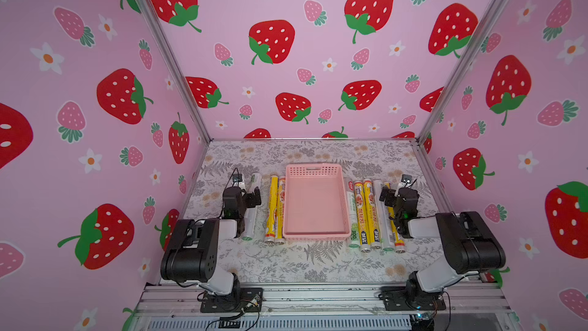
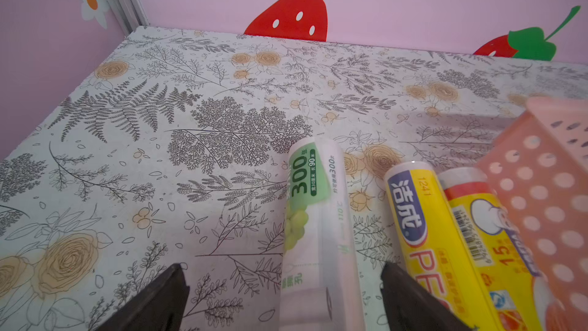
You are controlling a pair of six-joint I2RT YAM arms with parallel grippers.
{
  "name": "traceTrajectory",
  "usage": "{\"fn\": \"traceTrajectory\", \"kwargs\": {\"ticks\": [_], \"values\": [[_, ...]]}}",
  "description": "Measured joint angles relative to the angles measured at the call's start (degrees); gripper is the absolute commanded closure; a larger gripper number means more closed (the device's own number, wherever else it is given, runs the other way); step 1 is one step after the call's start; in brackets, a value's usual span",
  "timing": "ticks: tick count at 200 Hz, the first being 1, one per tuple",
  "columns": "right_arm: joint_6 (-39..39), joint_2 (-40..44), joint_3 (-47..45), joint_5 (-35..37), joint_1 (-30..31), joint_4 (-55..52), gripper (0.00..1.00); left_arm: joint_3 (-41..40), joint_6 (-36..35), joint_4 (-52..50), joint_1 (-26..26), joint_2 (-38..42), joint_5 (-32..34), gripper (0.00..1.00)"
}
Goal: Put the plastic wrap into the basket
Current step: Pick up the plastic wrap from the center of the board.
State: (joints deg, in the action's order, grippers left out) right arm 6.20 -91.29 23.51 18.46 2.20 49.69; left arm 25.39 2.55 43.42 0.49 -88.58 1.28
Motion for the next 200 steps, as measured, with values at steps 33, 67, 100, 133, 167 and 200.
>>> {"fn": "traceTrajectory", "kwargs": {"ticks": [33, 67, 100, 133, 167, 200], "values": [[0.0, 0.0, 0.0, 0.0, 0.0, 0.0, 0.0, 0.0, 0.0, 0.0, 0.0, 0.0, 0.0, 0.0], [0.0, 0.0, 0.0, 0.0, 0.0, 0.0, 0.0, 0.0, 0.0, 0.0, 0.0, 0.0, 0.0, 0.0], [0.0, 0.0, 0.0, 0.0, 0.0, 0.0, 0.0, 0.04, 0.15, -0.24, 0.0, 0.02, 0.48, 0.0], [-0.07, 0.17, 0.0, 0.0, 0.0, -0.07, 0.0, 3.93, 1.9, -10.56, 0.0, 3.52, 6.25, 0.0], [1.25, 9.2, 2.89, 2.82, 0.96, -13.29, 0.0, 11.06, 7.58, -23.37, -0.13, 10.75, 12.59, 0.0], [8.04, 17.51, 19.78, 3.74, 1.03, -41.24, 0.0, 17.38, 16.02, -38.62, -0.17, 18.51, 12.87, 0.0]]}}
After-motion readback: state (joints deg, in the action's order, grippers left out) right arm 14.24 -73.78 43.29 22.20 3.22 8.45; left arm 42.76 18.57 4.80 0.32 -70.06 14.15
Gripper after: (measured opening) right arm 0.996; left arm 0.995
